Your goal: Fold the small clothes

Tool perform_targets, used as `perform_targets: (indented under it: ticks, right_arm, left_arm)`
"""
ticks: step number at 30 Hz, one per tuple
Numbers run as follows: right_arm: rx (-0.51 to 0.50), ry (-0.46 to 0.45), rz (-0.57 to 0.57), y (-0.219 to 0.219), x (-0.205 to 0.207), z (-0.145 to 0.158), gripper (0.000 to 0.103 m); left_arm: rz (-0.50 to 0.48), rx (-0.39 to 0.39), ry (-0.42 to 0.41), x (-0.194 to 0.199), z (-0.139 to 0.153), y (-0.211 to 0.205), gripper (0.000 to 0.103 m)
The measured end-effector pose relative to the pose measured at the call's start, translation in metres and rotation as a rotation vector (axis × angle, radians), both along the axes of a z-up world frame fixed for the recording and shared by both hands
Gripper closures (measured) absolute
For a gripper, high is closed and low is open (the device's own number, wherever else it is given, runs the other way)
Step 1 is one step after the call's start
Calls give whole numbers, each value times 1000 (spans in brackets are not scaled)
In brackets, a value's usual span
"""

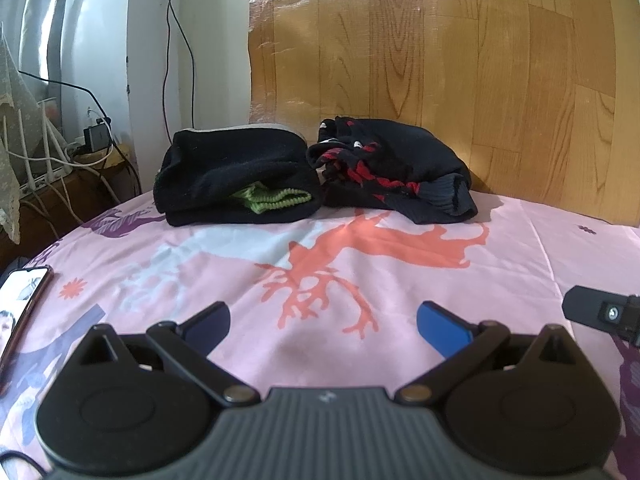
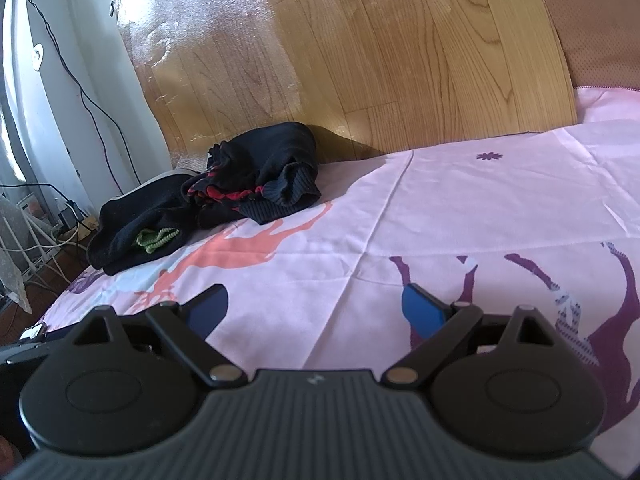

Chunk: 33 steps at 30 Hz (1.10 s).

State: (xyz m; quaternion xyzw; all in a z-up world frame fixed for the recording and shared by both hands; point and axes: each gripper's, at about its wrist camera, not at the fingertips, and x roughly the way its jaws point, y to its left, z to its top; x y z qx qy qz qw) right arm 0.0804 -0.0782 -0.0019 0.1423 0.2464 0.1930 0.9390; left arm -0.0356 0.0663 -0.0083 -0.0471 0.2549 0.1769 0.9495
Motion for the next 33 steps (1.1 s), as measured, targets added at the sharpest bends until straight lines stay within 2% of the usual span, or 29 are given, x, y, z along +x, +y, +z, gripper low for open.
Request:
perform_targets:
  ticks: [9, 24, 30, 33]
  right_arm:
    - [-3, -11, 9, 2, -2, 1, 7]
    - [3, -6, 5, 1, -1, 0, 7]
    - [6, -5, 3, 0, -1, -1, 7]
    - [5, -10, -1, 0, -1, -1, 7]
  left_arm:
    - [0, -1, -2, -1, 0, 0, 0]
    - [-50, 18, -72, -9, 6, -6, 0]
    - [-45, 30, -50, -6, 5, -8, 0]
    - [-64, 46, -14, 1, 3, -11, 0]
